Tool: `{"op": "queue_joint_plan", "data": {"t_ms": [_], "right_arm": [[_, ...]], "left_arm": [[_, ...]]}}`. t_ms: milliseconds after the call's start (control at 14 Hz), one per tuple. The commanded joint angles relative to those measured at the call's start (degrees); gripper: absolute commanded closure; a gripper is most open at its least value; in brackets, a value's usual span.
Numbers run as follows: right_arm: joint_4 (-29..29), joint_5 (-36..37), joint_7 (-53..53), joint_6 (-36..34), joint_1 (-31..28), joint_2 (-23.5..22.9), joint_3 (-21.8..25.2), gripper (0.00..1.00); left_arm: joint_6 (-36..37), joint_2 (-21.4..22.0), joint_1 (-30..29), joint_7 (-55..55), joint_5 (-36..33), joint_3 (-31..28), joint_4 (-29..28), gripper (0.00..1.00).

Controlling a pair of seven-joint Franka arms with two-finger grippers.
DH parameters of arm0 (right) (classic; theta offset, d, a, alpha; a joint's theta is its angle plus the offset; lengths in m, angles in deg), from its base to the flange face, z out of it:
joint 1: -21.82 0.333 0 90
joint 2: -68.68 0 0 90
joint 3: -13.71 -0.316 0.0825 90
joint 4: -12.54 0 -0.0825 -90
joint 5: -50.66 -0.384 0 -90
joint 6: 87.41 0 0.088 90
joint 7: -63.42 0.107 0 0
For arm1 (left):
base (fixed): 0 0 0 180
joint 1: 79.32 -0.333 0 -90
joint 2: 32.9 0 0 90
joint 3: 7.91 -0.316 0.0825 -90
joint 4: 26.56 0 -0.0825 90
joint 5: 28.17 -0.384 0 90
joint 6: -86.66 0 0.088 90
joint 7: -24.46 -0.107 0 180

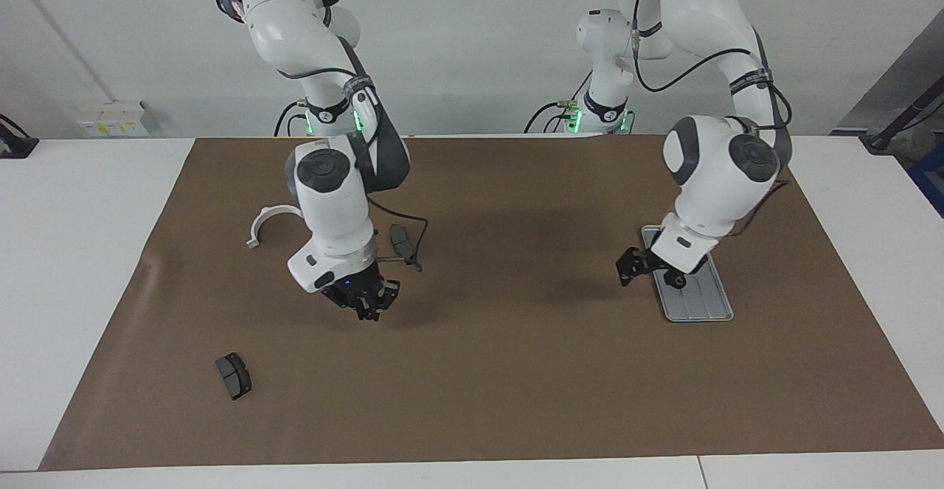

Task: Pick bearing gear from pile to tray
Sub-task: 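Release the gear into the tray and move the left gripper back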

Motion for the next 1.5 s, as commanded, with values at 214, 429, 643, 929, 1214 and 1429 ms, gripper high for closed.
{"op": "queue_joint_plan", "data": {"t_ms": [214, 429, 643, 929, 1214, 1429], "right_arm": [[1.8, 0.5, 16.4, 1.4, 1.3, 0.1, -7.9, 1.00], [5.4, 0.5, 19.0, 4.2, 2.9, 0.1, -8.2, 1.00], [7.5, 0.5, 23.2, 7.6, 3.9, -0.4, -10.2, 1.00], [10.8, 0.7, 28.5, 12.5, 6.8, -0.7, -10.2, 0.98], [13.8, 1.3, 29.4, 14.8, 7.0, -0.5, -10.3, 0.38], [13.3, 1.4, 29.4, 14.0, 6.8, 0.2, -10.3, 0.00]], "left_arm": [[3.4, 1.4, 7.9, 15.2, -3.0, -0.4, 0.8, 0.03], [3.0, 2.3, 7.1, 15.3, -2.5, -0.5, -1.3, 0.04], [1.7, 2.5, 3.3, 14.6, -2.5, -0.7, -2.4, 0.04], [-1.0, 3.8, 2.2, 14.5, -2.5, -0.7, -6.2, 0.04], [-2.5, 4.0, 2.8, 14.7, -2.0, -0.6, -7.2, 0.05], [-3.9, 3.0, 4.4, 15.4, 1.9, -0.5, -6.4, 0.09]]}}
